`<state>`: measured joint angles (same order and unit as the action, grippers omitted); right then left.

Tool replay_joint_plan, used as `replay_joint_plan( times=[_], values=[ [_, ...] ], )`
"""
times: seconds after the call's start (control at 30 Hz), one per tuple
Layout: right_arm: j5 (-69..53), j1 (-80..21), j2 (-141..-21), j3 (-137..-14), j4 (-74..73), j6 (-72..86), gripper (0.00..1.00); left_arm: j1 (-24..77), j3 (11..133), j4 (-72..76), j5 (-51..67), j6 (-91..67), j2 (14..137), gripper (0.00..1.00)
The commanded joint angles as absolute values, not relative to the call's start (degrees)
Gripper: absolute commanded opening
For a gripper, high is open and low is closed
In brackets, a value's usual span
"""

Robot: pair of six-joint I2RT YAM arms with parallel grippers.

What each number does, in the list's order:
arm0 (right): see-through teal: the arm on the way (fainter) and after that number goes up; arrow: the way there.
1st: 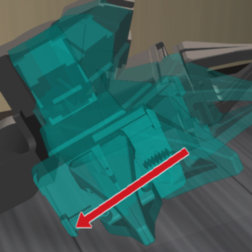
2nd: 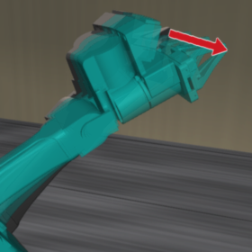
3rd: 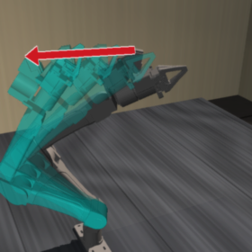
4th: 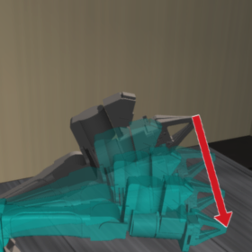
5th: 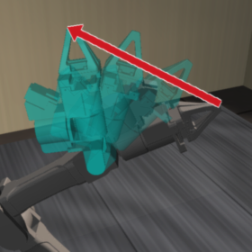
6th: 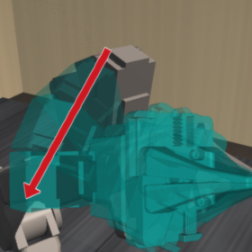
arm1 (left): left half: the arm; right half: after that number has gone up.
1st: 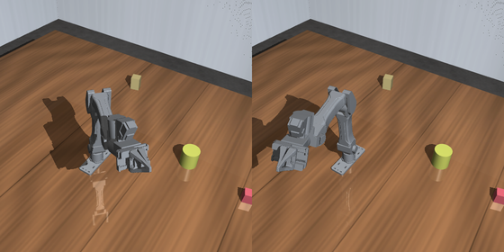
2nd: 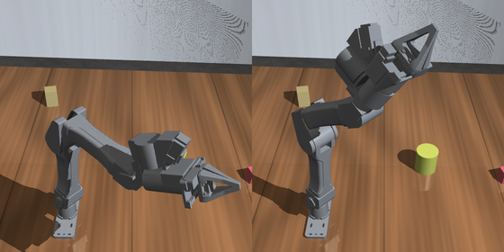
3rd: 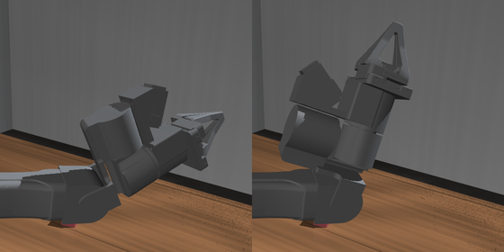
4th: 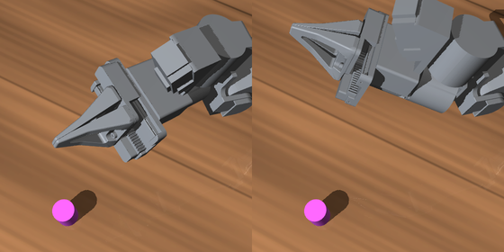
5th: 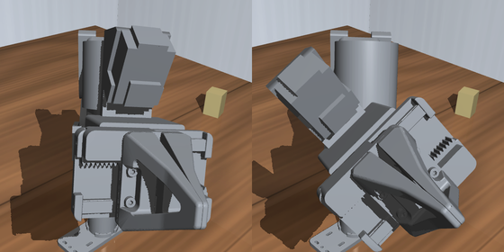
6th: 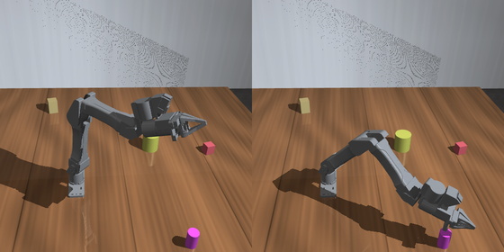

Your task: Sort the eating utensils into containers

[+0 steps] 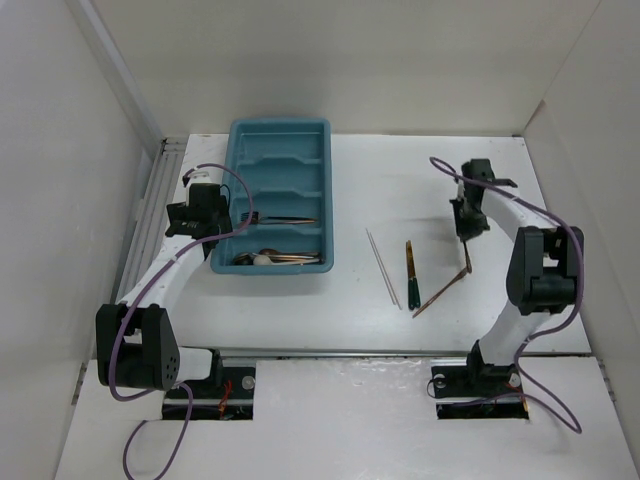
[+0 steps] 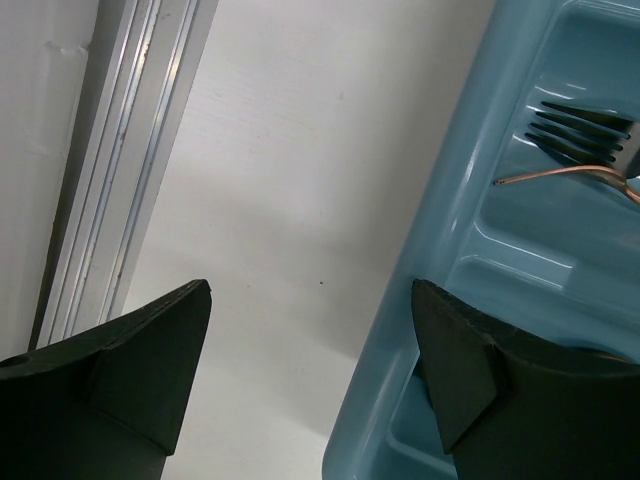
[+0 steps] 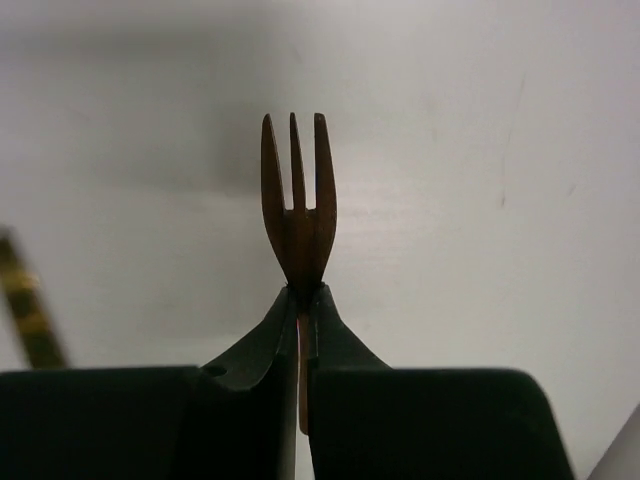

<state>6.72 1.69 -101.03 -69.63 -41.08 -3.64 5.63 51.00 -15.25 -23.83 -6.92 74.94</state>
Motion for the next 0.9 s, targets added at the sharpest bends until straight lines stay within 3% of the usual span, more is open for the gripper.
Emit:
replay_joint_plan(
  times=[0.0,0.13,0.27,0.5,0.7,0.83,0.87],
  values=[
    [9.05,-6.92,-97.82,-81.8,-41.31,-6.15,0.0,5.45,50.27,-14.5,-24.35,-6.77,74.71,0.79],
    [7.92,-24.55,-98.87,-95.42,-34.22,-8.87,0.0,5.45,50.27,-14.5,-24.35,-6.77,74.71,0.79],
    [1.71,-36.35,-105.1,-102.1,-14.21,-13.88,0.0,5.45,50.27,-14.5,-24.87,-6.77,74.71,0.79],
    [-7.27,-44.47,-124.96,-120.38,-9.13,-18.72,0.0,5.45,50.27,-14.5,-26.02,-6.77,74.18,0.79],
    [-9.83,-46.14,-129.64,-120.15,-12.56,-20.04,0.02,4.92,49.75,-14.5,-26.54,-6.77,74.18,0.79],
    [-9.06,-47.37,-129.64,-119.44,-17.04,-21.8,0.45,4.92,49.75,-13.97,-26.02,-6.77,74.7,0.79],
    [-9.05,-47.37,-129.12,-119.44,-18.36,-21.8,0.49,4.92,49.75,-13.97,-26.02,-6.77,74.71,0.79]
  ],
)
